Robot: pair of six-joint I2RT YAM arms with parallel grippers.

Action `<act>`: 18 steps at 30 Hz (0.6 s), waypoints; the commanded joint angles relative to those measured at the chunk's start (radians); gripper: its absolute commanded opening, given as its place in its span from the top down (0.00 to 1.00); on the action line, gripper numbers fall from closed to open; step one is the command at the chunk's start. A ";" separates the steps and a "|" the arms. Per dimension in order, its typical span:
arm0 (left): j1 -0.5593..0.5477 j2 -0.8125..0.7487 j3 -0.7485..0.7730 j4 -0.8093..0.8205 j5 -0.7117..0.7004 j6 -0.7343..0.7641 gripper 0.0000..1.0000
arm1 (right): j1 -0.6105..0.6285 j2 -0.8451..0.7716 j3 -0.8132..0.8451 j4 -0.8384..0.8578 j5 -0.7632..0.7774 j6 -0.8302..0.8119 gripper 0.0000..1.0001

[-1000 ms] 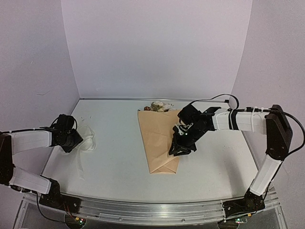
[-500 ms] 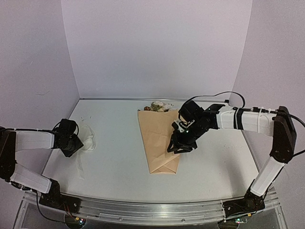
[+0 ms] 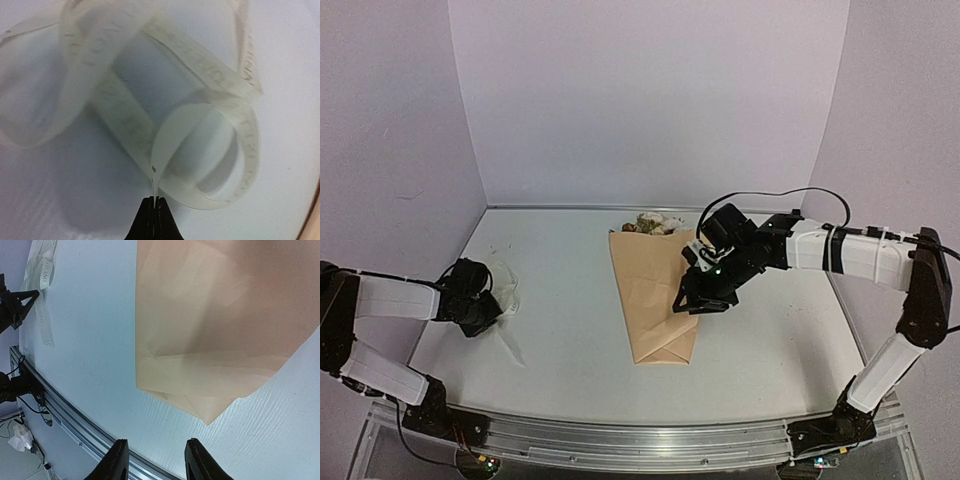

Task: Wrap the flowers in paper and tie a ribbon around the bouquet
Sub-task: Pick up the corner of the board from the right side of the ribbon.

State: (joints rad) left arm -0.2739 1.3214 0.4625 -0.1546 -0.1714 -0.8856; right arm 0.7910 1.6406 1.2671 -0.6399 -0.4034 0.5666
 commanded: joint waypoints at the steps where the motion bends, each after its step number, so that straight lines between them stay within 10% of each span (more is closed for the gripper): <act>1: -0.093 -0.090 0.131 0.078 0.155 0.148 1.00 | 0.009 -0.054 -0.010 0.000 0.069 -0.048 0.61; 12: -0.285 -0.056 0.376 0.191 0.688 0.292 1.00 | 0.035 -0.144 -0.139 0.327 0.166 -0.154 0.55; 18: -0.375 0.027 0.520 0.188 0.688 0.279 1.00 | 0.077 -0.163 -0.192 0.556 0.121 -0.199 0.44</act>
State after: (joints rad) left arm -0.6059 1.3037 0.8772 -0.0127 0.4596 -0.6188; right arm 0.8378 1.5175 1.1006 -0.3101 -0.2737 0.4184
